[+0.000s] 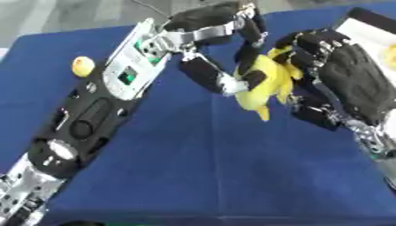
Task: Pick up the objects with one hand, pass them to the other hand, and then place them into the box on the other side of the table.
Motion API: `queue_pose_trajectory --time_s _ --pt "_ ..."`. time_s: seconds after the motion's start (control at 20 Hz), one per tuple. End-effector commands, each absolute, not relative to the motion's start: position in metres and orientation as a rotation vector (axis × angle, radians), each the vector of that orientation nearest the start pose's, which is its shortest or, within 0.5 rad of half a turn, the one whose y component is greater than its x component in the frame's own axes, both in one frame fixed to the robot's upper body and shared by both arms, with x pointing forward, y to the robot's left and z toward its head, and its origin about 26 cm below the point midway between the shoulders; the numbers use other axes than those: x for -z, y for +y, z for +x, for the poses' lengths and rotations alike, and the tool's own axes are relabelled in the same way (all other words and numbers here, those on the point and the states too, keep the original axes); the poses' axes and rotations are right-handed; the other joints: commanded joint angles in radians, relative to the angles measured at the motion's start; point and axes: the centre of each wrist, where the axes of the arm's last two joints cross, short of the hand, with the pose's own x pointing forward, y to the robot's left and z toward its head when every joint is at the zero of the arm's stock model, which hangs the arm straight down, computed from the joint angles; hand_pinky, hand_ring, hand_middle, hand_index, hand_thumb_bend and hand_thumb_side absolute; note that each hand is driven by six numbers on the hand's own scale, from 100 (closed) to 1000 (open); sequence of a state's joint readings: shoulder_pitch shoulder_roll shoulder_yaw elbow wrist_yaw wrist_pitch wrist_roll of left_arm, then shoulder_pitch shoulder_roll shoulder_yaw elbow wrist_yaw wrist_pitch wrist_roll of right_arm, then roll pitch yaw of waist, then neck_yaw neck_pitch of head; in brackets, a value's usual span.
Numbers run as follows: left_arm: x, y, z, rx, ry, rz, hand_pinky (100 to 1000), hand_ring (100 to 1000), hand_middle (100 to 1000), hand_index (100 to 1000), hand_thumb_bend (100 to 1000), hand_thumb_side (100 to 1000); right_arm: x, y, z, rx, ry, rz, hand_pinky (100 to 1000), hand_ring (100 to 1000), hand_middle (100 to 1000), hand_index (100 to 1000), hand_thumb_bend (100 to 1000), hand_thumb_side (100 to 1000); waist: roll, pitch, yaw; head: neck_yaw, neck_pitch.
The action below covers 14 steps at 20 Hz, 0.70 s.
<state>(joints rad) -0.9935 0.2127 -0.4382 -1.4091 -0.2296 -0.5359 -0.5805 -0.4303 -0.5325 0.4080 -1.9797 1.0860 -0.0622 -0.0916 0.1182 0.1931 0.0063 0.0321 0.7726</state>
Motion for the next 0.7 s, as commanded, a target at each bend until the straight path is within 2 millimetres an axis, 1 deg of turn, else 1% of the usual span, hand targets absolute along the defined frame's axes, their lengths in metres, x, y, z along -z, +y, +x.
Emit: queue_pose_trajectory --time_s 0.05,0.25,0.4,0.5,0.55,0.6,0.7 --pt "-0.273 0.081 0.397 -2.108 2.149 0.19 561 318 247 351 100 255 -0.203 -0.194 0.294 1.572 2.525 1.453 698 718 682 222 100 100 -0.006 -0.027 -0.001 -0.004 -0.003" --pt "-0.276 0.085 0.397 -2.097 2.168 0.181 561 317 247 351 100 254 -0.202 -0.199 0.294 1.576 2.522 1.523 695 721 682 223 100 100 -0.005 -0.027 -0.002 -0.005 -0.003" --pt "-0.279 0.088 0.397 -2.083 2.185 0.17 561 317 247 351 100 253 -0.2 -0.208 0.295 1.568 2.523 1.635 687 726 682 226 100 100 -0.003 -0.028 -0.003 -0.005 -0.003" --pt "-0.281 0.092 0.396 -2.068 2.205 0.166 561 317 247 351 100 252 -0.197 -0.217 0.298 1.563 2.513 1.749 685 729 682 228 100 100 -0.002 -0.029 -0.003 -0.007 -0.003" --pt "-0.283 0.094 0.396 -2.058 2.218 0.163 561 317 247 350 100 269 -0.195 -0.223 0.3 1.554 2.504 1.813 683 730 682 229 100 100 -0.001 -0.029 -0.003 -0.008 -0.003" --pt "-0.284 0.096 0.396 -2.048 2.231 0.161 561 317 246 350 100 250 -0.193 -0.228 0.303 1.542 2.494 1.874 682 730 682 229 100 100 -0.001 -0.029 -0.003 -0.01 -0.003" --pt "-0.288 0.101 0.395 -2.027 2.26 0.154 561 317 246 350 100 249 -0.191 -0.241 0.308 1.507 2.464 2.002 681 728 681 229 100 100 0.001 -0.03 -0.002 -0.016 -0.003"
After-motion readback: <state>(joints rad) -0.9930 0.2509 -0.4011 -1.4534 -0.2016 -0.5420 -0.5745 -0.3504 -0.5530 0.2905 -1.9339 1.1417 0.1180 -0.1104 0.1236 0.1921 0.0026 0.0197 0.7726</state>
